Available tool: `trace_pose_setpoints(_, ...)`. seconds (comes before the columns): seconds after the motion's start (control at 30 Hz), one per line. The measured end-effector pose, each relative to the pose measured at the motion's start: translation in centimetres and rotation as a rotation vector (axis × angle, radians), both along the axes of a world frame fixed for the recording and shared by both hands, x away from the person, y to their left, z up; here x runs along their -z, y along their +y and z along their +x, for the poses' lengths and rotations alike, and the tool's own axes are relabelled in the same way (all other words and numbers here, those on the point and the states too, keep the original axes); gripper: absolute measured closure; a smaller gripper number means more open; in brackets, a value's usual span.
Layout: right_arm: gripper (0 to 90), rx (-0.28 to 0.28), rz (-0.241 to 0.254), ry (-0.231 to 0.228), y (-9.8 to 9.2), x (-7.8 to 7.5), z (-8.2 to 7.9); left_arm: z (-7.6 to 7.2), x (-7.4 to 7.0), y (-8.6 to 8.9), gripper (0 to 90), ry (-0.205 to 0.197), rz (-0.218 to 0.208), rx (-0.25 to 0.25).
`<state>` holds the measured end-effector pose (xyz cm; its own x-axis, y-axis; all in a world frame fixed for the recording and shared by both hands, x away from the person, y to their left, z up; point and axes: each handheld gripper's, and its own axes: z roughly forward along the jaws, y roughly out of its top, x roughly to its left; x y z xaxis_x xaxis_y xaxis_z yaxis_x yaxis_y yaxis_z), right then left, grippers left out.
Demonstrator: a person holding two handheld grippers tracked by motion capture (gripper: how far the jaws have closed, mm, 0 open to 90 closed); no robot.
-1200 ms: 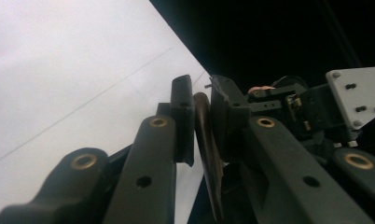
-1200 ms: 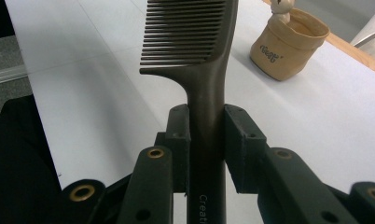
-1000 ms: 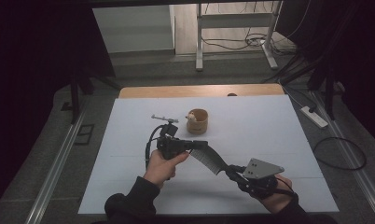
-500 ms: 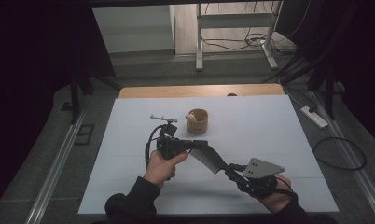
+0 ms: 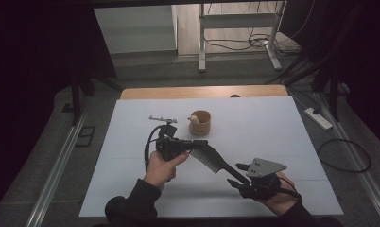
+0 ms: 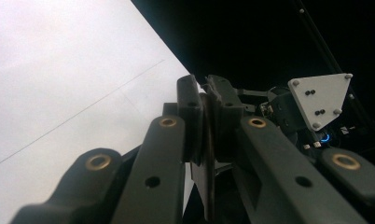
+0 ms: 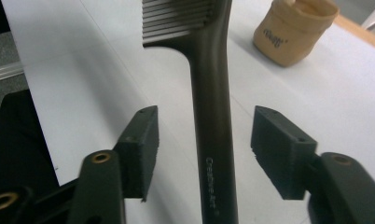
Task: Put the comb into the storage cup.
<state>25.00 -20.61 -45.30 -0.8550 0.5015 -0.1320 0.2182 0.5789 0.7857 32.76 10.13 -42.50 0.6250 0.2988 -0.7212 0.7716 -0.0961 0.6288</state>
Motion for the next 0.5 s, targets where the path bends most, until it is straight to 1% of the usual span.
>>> trace_pose_setpoints(0.13,35.0,0.015,-0.002,0.021,-0.12,0.07,0.18,-0.02,-0.07,0.21,83.9,-0.008,0.003,-0.007)
trace_pose_setpoints(0.4,24.1,0.044,-0.001,0.042,-0.48,0.1,0.42,-0.1,-0.35,0.63,83.9,-0.034,0.02,-0.018)
trace_pose_setpoints(0.5,19.9,0.052,-0.006,0.059,-0.62,0.14,0.52,-0.1,-0.37,0.8,83.9,-0.035,0.015,-0.023)
